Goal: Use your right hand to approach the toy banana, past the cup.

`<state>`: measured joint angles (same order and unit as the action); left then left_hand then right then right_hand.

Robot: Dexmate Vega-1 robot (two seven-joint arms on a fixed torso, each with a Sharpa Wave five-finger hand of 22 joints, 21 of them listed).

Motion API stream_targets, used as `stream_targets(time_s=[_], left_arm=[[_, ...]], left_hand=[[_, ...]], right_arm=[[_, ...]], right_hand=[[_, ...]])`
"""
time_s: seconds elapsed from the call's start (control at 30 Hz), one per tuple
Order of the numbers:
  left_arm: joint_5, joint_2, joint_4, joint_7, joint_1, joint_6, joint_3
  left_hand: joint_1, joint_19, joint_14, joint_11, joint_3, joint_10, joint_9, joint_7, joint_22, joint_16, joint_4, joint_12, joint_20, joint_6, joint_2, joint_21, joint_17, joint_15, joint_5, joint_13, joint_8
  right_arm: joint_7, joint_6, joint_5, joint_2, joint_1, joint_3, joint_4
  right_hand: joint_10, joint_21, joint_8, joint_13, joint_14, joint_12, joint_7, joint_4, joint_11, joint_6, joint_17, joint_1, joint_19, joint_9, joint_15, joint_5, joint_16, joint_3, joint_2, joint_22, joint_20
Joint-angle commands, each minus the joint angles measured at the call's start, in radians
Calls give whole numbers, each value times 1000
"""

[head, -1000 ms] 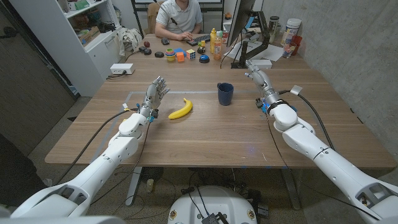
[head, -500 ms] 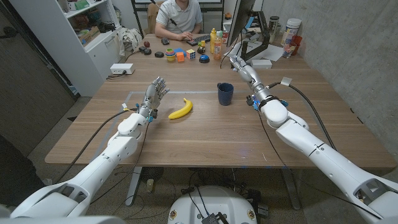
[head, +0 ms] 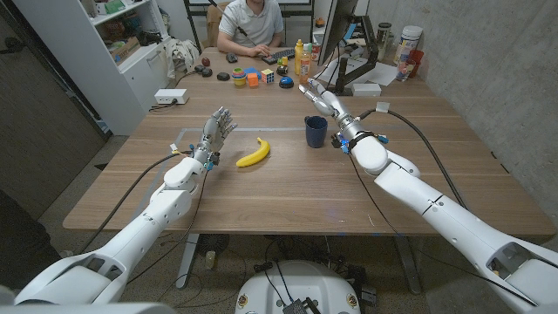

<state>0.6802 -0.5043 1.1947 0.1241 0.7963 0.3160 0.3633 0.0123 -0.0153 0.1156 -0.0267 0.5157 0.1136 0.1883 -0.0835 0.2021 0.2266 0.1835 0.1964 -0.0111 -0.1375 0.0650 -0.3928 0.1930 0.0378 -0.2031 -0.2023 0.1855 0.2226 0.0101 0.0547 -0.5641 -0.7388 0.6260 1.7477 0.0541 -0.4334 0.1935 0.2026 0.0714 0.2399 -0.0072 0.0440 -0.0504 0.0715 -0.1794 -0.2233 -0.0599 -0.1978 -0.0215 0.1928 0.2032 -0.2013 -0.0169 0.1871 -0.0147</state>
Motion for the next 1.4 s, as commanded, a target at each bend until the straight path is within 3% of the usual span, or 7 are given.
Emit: stream_targets(time_s=[0.03,0.63,0.93,1.03,1.1,1.23,1.4], left_arm=[[2,-3,-7,11,-4,2,-1],[3,-10,-1,16,-1,-1,-2],[7,-12,-5,19,2,1,-5],[8,-11,-8,23,1,2,-5],[9,-9,-13,26,-2,5,-5],[10,-6,-21,30,-6,7,-5],[10,-3,-27,32,-10,9,-4]], left_hand=[[0,1,9,2,4,8,4,4,2,6,-1,4,-8,-7,105,0,2,2,-6,-4,7],[0,0,9,0,3,7,4,4,2,6,-1,4,-9,-6,105,1,2,3,-6,-4,7],[0,0,8,1,3,7,4,5,2,7,-1,4,-9,-7,105,2,2,3,-6,-4,7],[0,0,8,2,3,7,4,4,2,7,-1,4,-9,-7,105,2,2,3,-6,-4,7],[0,0,9,2,3,7,4,5,2,6,-1,4,-9,-7,104,2,2,3,-6,-4,7],[0,0,9,2,2,7,4,4,2,7,-1,4,-8,-7,104,2,2,3,-6,-4,7],[0,-1,8,3,2,7,4,5,2,7,-1,4,-8,-8,104,2,2,2,-6,-4,6]], right_arm=[[-31,90,157,16,48,97,26],[-118,153,354,76,132,249,-35],[-122,164,445,110,178,300,-97],[-121,195,501,113,188,320,-95],[-121,223,552,114,195,339,-89],[-109,255,636,118,203,368,-85],[-109,268,712,130,218,403,-110]], right_hand=[[5,1,-2,3,5,-5,-1,-3,-10,11,-1,-3,-9,-4,-5,6,-3,3,9,2,-8],[15,-6,1,5,-6,-8,-12,-19,-3,18,-1,-31,-62,-7,1,11,-4,-2,-4,-2,-46],[-27,6,53,5,-36,8,-68,-57,27,-135,1,-97,-100,-9,10,15,-2,-21,-28,-6,-80],[-50,4,60,4,-59,15,-97,-74,36,-170,1,-122,-137,-10,21,15,1,-24,-27,-9,-99],[-67,9,66,3,-71,19,-141,-85,59,-204,1,-133,-156,-10,18,15,1,-19,-15,-10,-123],[-92,26,80,2,-80,26,-179,-80,97,-271,-2,-109,-157,-12,18,13,-2,7,11,-10,-168],[-113,60,91,2,-85,31,-205,-71,113,-336,-4,-88,-112,-10,22,14,-5,23,16,-7,-172]])
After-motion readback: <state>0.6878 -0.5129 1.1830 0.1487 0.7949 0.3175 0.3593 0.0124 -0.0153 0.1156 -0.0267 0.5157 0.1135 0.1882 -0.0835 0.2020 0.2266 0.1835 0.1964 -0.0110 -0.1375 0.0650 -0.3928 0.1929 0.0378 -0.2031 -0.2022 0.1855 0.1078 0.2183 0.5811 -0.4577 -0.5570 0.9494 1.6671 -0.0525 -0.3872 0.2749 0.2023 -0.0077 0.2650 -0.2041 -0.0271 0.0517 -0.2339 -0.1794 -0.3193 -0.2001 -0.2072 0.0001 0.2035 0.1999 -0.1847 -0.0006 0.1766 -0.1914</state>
